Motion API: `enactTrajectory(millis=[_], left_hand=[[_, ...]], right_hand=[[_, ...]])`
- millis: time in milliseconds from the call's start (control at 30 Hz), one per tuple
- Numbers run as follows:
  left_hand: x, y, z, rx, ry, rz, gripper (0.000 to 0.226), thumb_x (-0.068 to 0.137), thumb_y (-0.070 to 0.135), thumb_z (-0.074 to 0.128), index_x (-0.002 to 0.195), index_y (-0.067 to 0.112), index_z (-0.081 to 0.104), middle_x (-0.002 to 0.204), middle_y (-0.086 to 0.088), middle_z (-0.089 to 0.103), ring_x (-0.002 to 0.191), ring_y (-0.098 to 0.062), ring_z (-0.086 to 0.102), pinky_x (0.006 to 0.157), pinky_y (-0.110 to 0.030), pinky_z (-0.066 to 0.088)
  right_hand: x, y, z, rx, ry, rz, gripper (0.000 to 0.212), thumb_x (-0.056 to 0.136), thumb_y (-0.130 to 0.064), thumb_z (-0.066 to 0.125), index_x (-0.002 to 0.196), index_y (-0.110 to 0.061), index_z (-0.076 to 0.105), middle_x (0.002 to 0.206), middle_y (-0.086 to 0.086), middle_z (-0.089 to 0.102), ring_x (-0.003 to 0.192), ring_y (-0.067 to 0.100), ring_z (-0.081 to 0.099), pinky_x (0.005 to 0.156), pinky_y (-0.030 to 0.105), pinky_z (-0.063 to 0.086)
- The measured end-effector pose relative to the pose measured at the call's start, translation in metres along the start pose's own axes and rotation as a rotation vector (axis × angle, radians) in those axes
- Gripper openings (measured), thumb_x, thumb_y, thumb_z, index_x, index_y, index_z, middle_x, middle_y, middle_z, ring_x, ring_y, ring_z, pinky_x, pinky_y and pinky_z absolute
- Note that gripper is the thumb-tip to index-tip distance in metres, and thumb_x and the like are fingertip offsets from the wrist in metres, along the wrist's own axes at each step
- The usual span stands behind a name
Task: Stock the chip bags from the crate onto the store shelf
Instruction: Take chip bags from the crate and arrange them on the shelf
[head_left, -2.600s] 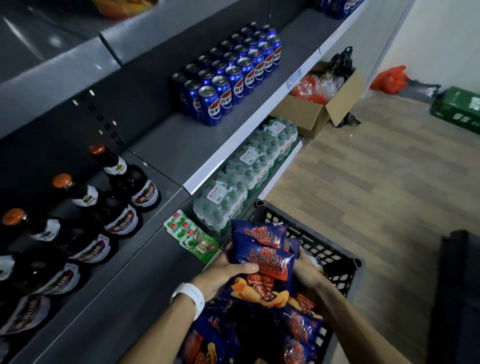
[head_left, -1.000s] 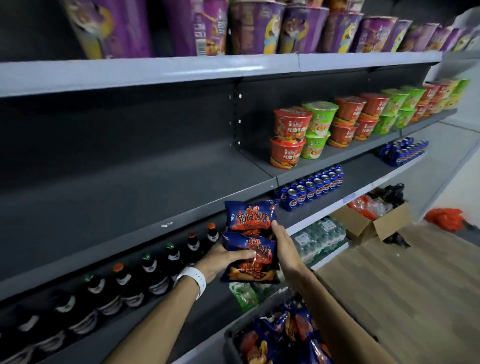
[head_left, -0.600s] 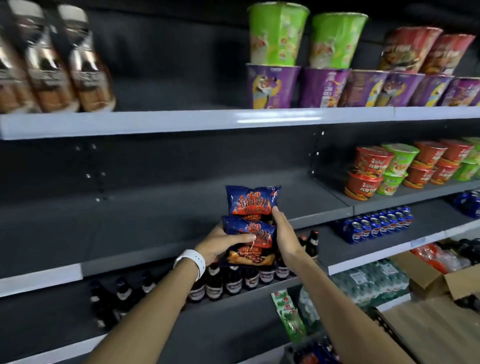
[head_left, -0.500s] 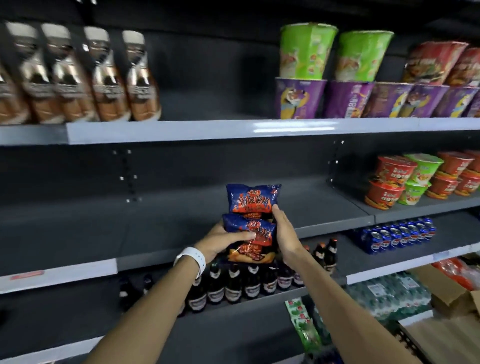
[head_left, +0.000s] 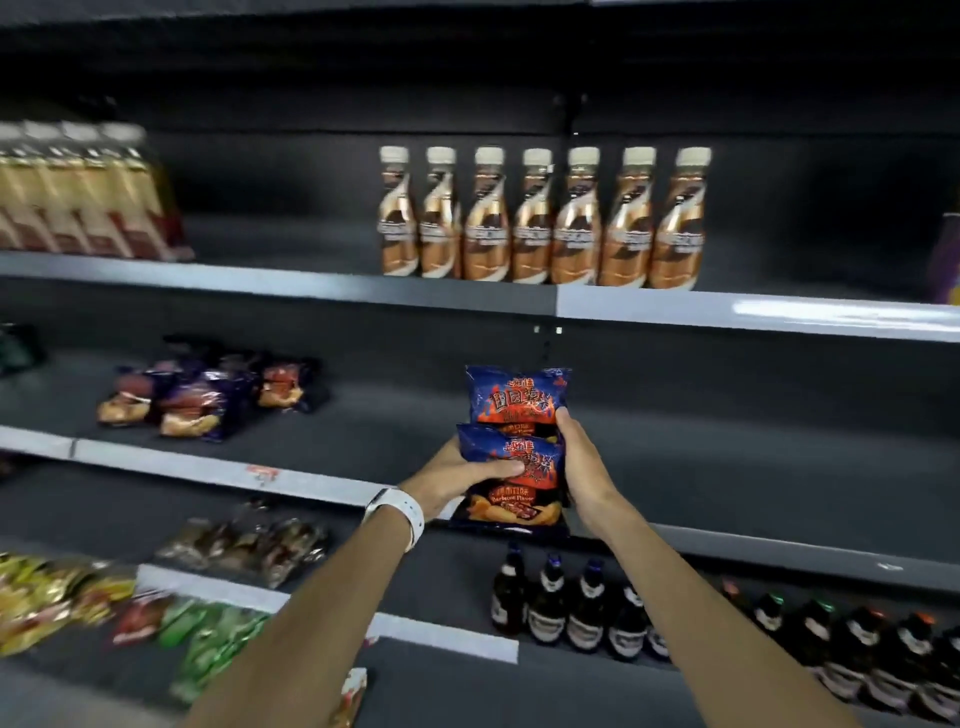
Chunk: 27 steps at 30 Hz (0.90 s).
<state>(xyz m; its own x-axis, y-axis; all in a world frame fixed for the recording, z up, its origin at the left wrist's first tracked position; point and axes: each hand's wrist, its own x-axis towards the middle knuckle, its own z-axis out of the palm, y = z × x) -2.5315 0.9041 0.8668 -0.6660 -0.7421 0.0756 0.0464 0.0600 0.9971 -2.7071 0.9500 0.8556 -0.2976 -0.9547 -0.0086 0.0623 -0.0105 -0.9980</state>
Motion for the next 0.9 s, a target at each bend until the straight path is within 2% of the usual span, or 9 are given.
enactTrajectory(millis=[167, 367, 500, 633, 667, 800, 900], left_hand=[[-0.048, 0.006, -0.093, 0.008, 0.184, 0.007, 0.05, 0.083, 0.006, 0.075, 0.129, 0.012, 0.058, 0.121, -0.007, 0.069, 0.112, -0.021, 0.066, 0.092, -0.031, 0.054], [-0.082, 0.005, -0.19, 0.048, 0.341, 0.011, 0.053, 0.083, 0.009, 0.075, 0.132, 0.015, 0.056, 0.123, -0.006, 0.068, 0.116, -0.023, 0.064, 0.098, -0.037, 0.052], [-0.08, 0.002, -0.253, 0.073, 0.408, -0.038, 0.057, 0.079, 0.017, 0.08, 0.131, 0.019, 0.056, 0.123, -0.003, 0.068, 0.115, -0.021, 0.064, 0.101, -0.042, 0.049], [-0.062, 0.008, -0.306, 0.097, 0.424, -0.056, 0.05, 0.081, 0.017, 0.078, 0.126, 0.023, 0.058, 0.117, 0.003, 0.071, 0.109, -0.016, 0.067, 0.088, -0.029, 0.054], [-0.057, 0.008, -0.319, 0.099, 0.432, -0.065, 0.049, 0.081, 0.018, 0.079, 0.124, 0.025, 0.058, 0.116, 0.004, 0.071, 0.107, -0.015, 0.067, 0.088, -0.028, 0.054], [-0.04, 0.004, -0.369, 0.114, 0.452, -0.097, 0.063, 0.071, 0.033, 0.087, 0.126, 0.029, 0.058, 0.12, 0.005, 0.069, 0.112, -0.017, 0.065, 0.102, -0.043, 0.049], [-0.031, 0.001, -0.396, 0.093, 0.445, -0.105, 0.051, 0.076, 0.026, 0.082, 0.121, 0.03, 0.059, 0.116, 0.006, 0.071, 0.109, -0.017, 0.066, 0.098, -0.039, 0.05]], right_hand=[[0.025, 0.001, 0.111, -0.012, -0.164, 0.014, 0.047, 0.097, -0.066, 0.038, 0.122, -0.034, 0.061, 0.113, -0.001, 0.074, 0.101, 0.015, 0.072, 0.094, 0.042, 0.054], [0.061, 0.008, 0.223, -0.039, -0.3, 0.047, 0.051, 0.098, -0.065, 0.035, 0.125, -0.03, 0.061, 0.112, 0.002, 0.074, 0.094, 0.016, 0.073, 0.071, 0.031, 0.054], [0.096, 0.015, 0.28, -0.043, -0.335, 0.049, 0.05, 0.099, -0.063, 0.036, 0.124, -0.029, 0.063, 0.109, 0.001, 0.075, 0.091, 0.015, 0.074, 0.07, 0.03, 0.054], [0.138, 0.017, 0.326, -0.025, -0.343, 0.044, 0.046, 0.099, -0.062, 0.036, 0.116, -0.029, 0.065, 0.102, 0.0, 0.075, 0.086, 0.014, 0.073, 0.066, 0.029, 0.052], [0.149, 0.018, 0.336, -0.026, -0.347, 0.045, 0.045, 0.1, -0.062, 0.035, 0.116, -0.031, 0.063, 0.104, 0.0, 0.074, 0.087, 0.015, 0.073, 0.067, 0.03, 0.052], [0.192, 0.024, 0.373, -0.036, -0.353, 0.016, 0.053, 0.096, -0.068, 0.037, 0.13, -0.031, 0.054, 0.119, 0.002, 0.07, 0.1, 0.019, 0.072, 0.083, 0.039, 0.056], [0.215, 0.031, 0.394, -0.046, -0.333, 0.019, 0.059, 0.092, -0.072, 0.039, 0.133, -0.032, 0.053, 0.121, 0.002, 0.069, 0.102, 0.02, 0.071, 0.092, 0.046, 0.056]])
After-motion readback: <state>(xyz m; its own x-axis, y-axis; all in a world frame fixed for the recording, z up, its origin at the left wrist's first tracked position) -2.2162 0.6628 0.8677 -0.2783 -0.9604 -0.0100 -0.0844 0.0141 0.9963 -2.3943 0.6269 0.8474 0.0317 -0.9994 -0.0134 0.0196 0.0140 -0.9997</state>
